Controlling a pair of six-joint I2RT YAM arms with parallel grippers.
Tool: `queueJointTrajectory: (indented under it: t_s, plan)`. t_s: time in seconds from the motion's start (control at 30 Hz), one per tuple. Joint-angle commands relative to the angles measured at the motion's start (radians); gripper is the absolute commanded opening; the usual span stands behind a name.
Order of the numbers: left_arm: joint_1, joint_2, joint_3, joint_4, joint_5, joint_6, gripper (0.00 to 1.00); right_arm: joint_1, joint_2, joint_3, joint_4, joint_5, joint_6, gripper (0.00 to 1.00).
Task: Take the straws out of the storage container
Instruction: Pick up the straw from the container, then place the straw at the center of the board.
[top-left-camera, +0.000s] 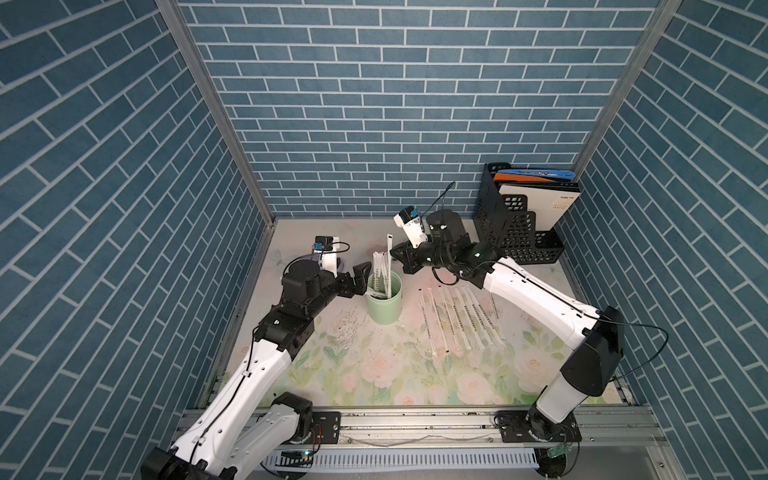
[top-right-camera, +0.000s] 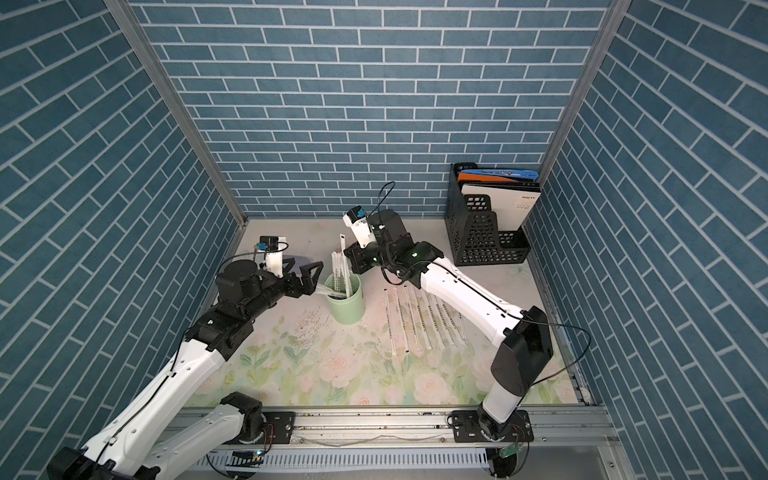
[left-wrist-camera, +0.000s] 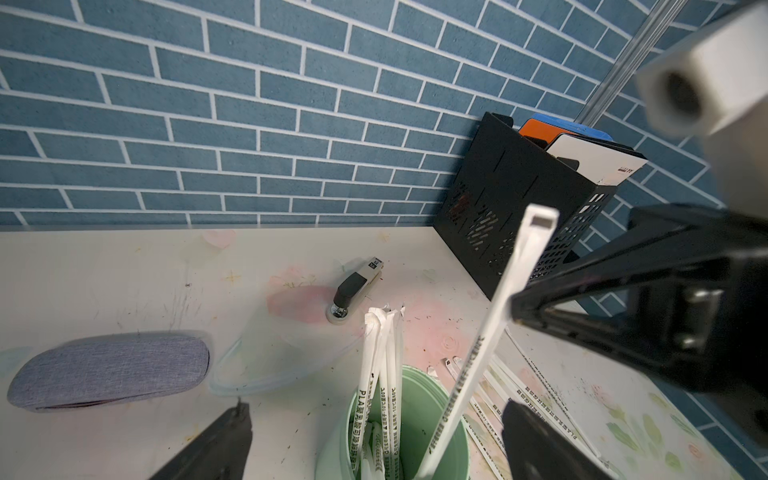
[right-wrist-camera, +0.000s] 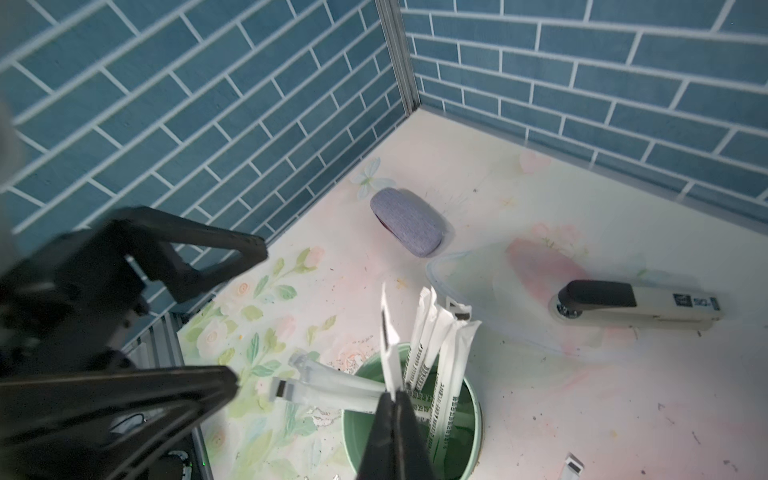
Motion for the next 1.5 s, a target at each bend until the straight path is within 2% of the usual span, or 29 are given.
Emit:
queueJointTrajectory:
  t_s: [0.0, 0.2, 0.4, 0.53, 0.9, 1.2, 1.47]
  plan:
    - [-0.002, -0.002, 0.018, 0.0, 0.005, 0.006, 1.0, 0.005, -0.056, 0.08, -0.076, 0.011, 0.005, 0.0]
    - [-0.002, 0.0, 0.018, -0.001, 0.005, 0.005, 1.0, 0.005, -0.067, 0.244, -0.26, 0.058, -0.036, 0.0]
    - [-0.001, 0.005, 0.018, 0.0, 0.005, 0.005, 1.0, 0.0, -0.012, 0.481, -0.498, 0.092, -0.055, 0.0]
    - [-0.002, 0.008, 0.018, -0.001, 0.007, 0.005, 1.0, -0.006, 0.016, 0.536, -0.605, 0.082, -0.048, 0.0]
    - [-0.001, 0.009, 0.018, -0.001, 0.006, 0.005, 0.99, -0.054, -0.025, 0.271, -0.628, 0.04, -0.019, 0.0]
    - [-0.002, 0.01, 0.018, -0.002, 0.004, 0.005, 1.0, -0.109, -0.029, 0.058, -0.534, -0.049, 0.002, 0.0]
    - [-0.001, 0.011, 0.019, -0.003, 0.005, 0.005, 1.0, -0.136, 0.026, -0.047, -0.449, -0.128, 0.033, 0.0]
